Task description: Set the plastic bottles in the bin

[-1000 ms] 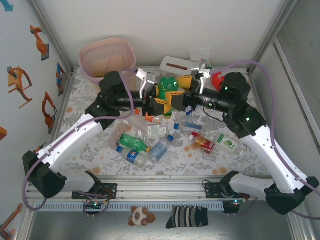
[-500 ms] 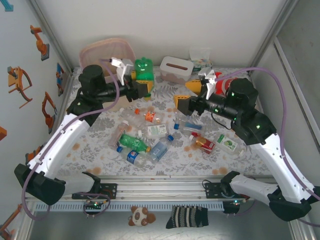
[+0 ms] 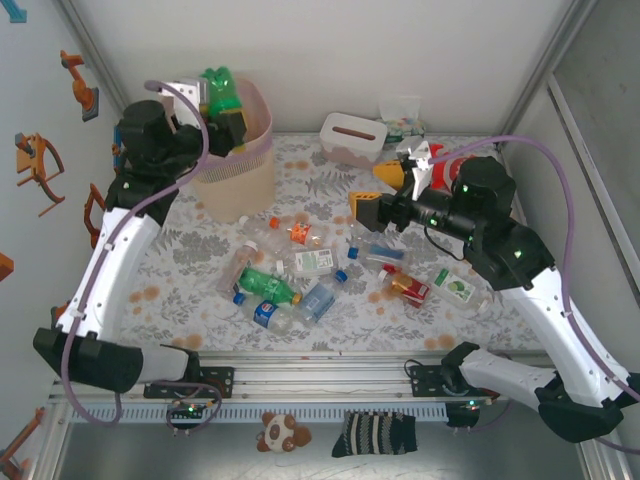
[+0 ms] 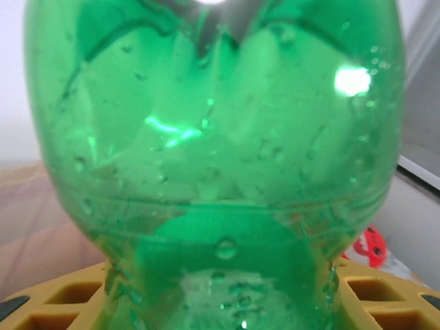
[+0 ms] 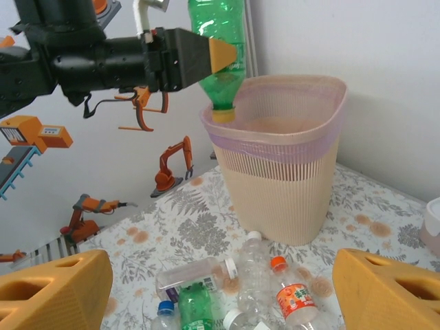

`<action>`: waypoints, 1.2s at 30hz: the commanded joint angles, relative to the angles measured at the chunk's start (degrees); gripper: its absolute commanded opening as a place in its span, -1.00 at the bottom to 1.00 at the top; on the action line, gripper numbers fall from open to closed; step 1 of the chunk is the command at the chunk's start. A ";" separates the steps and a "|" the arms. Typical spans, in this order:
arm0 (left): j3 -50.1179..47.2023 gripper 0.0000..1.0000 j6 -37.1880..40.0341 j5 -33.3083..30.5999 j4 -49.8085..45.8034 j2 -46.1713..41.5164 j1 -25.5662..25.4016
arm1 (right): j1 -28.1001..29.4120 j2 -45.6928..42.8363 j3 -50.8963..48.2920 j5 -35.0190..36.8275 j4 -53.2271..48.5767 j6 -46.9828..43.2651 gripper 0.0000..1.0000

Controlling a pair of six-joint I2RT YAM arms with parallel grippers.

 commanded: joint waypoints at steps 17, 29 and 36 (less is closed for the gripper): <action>16.80 0.04 -12.64 3.57 -4.33 27.23 6.28 | 0.24 -2.95 1.28 2.22 -2.40 -0.47 0.64; 22.74 0.13 -14.72 7.39 -12.57 38.44 6.89 | 0.24 -3.41 0.65 2.75 -2.85 -0.98 0.65; 27.22 0.28 -14.61 9.29 -19.14 44.40 6.99 | 0.24 -3.41 0.48 3.01 -2.84 -1.25 0.65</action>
